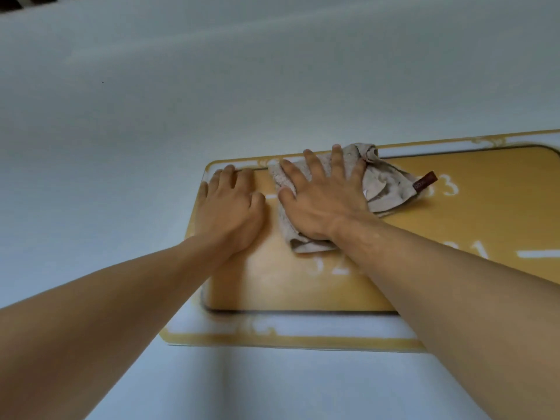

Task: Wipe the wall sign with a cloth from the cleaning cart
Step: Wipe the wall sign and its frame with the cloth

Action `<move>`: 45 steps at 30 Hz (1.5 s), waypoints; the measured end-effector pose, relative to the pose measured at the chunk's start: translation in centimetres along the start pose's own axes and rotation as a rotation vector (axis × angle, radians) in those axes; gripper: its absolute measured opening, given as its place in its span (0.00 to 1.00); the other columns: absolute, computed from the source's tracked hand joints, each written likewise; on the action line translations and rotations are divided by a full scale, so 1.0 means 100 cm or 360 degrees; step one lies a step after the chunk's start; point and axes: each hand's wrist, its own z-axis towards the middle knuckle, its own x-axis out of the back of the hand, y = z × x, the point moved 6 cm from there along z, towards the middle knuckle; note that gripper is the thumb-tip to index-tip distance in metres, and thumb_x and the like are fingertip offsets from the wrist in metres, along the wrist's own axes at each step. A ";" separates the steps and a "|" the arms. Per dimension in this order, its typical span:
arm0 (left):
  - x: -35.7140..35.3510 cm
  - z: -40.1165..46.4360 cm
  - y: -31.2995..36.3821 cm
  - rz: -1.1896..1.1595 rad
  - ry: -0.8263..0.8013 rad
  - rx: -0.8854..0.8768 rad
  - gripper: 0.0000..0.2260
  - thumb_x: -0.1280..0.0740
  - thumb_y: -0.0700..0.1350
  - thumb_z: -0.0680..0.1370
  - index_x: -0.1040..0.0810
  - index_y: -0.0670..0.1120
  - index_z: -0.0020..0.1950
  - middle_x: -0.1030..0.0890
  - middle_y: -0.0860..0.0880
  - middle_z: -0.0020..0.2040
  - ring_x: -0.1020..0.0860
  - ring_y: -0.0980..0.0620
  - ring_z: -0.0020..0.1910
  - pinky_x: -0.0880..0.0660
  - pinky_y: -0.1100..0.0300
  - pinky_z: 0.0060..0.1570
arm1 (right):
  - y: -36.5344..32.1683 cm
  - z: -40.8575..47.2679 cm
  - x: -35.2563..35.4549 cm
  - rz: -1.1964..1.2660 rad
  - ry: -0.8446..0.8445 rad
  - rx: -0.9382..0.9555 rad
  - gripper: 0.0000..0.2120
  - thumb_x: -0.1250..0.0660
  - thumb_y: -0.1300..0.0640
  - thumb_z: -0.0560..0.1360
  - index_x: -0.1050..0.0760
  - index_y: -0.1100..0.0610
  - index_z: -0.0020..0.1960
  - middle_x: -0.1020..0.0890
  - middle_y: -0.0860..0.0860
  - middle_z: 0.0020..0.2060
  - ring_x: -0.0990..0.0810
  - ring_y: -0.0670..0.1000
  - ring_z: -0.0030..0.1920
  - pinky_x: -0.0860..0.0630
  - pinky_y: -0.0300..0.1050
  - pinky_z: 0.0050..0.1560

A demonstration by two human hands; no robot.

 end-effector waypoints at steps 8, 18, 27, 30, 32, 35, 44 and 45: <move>-0.001 0.041 -0.017 -0.0239 0.0110 -0.0117 0.27 0.50 0.49 0.74 0.29 0.48 0.72 0.27 0.45 0.71 0.33 0.46 0.71 0.40 0.47 0.73 | -0.013 0.066 0.007 0.0025 0.0004 -0.0095 0.31 0.61 0.34 0.80 0.57 0.38 0.81 0.55 0.49 0.83 0.62 0.65 0.80 0.65 0.76 0.72; 0.004 0.039 -0.024 -0.0278 0.0193 -0.0099 0.25 0.48 0.45 0.76 0.27 0.46 0.71 0.26 0.44 0.71 0.33 0.43 0.72 0.39 0.45 0.72 | -0.018 0.080 0.009 0.0008 0.0023 -0.0157 0.31 0.59 0.35 0.80 0.55 0.39 0.81 0.52 0.49 0.83 0.59 0.65 0.80 0.64 0.75 0.71; 0.003 0.033 -0.029 -0.0217 0.0178 0.0146 0.26 0.50 0.54 0.79 0.32 0.42 0.72 0.30 0.40 0.71 0.36 0.40 0.72 0.40 0.44 0.71 | -0.016 0.062 0.005 0.0027 -0.0026 -0.0082 0.31 0.59 0.36 0.80 0.59 0.38 0.81 0.53 0.47 0.83 0.63 0.63 0.80 0.66 0.74 0.72; 0.004 0.022 -0.037 -0.0179 0.0192 0.0316 0.23 0.49 0.53 0.78 0.30 0.41 0.65 0.26 0.39 0.66 0.32 0.39 0.67 0.38 0.42 0.68 | -0.019 0.041 0.002 0.0038 -0.0050 -0.0006 0.30 0.59 0.36 0.80 0.58 0.37 0.80 0.53 0.46 0.83 0.64 0.62 0.80 0.68 0.73 0.71; 0.004 0.009 -0.039 -0.0179 0.0172 0.0348 0.23 0.50 0.53 0.79 0.30 0.40 0.66 0.27 0.39 0.66 0.32 0.39 0.66 0.38 0.43 0.68 | -0.021 0.022 -0.001 0.0021 -0.0078 0.0022 0.29 0.59 0.36 0.80 0.59 0.36 0.80 0.56 0.45 0.82 0.66 0.62 0.80 0.69 0.73 0.71; 0.001 -0.008 -0.041 -0.0205 0.0137 0.0292 0.25 0.51 0.53 0.78 0.32 0.41 0.69 0.29 0.40 0.70 0.34 0.40 0.70 0.40 0.43 0.71 | -0.025 -0.004 -0.004 0.0023 -0.0085 0.0046 0.29 0.60 0.36 0.80 0.60 0.35 0.80 0.58 0.44 0.82 0.67 0.61 0.80 0.70 0.72 0.70; 0.004 -0.062 -0.058 -0.0255 -0.0129 0.0092 0.30 0.51 0.58 0.80 0.47 0.49 0.81 0.49 0.42 0.81 0.52 0.46 0.80 0.56 0.49 0.78 | -0.052 -0.087 -0.007 -0.0006 -0.0078 0.0182 0.29 0.63 0.35 0.80 0.62 0.36 0.80 0.59 0.45 0.82 0.68 0.61 0.79 0.69 0.72 0.72; 0.006 -0.072 -0.061 -0.0271 -0.0164 0.0058 0.30 0.52 0.59 0.80 0.47 0.50 0.81 0.49 0.43 0.82 0.53 0.47 0.80 0.57 0.51 0.78 | -0.055 -0.099 -0.007 -0.0012 -0.0082 0.0193 0.29 0.63 0.36 0.80 0.62 0.37 0.80 0.60 0.45 0.82 0.69 0.61 0.79 0.70 0.72 0.72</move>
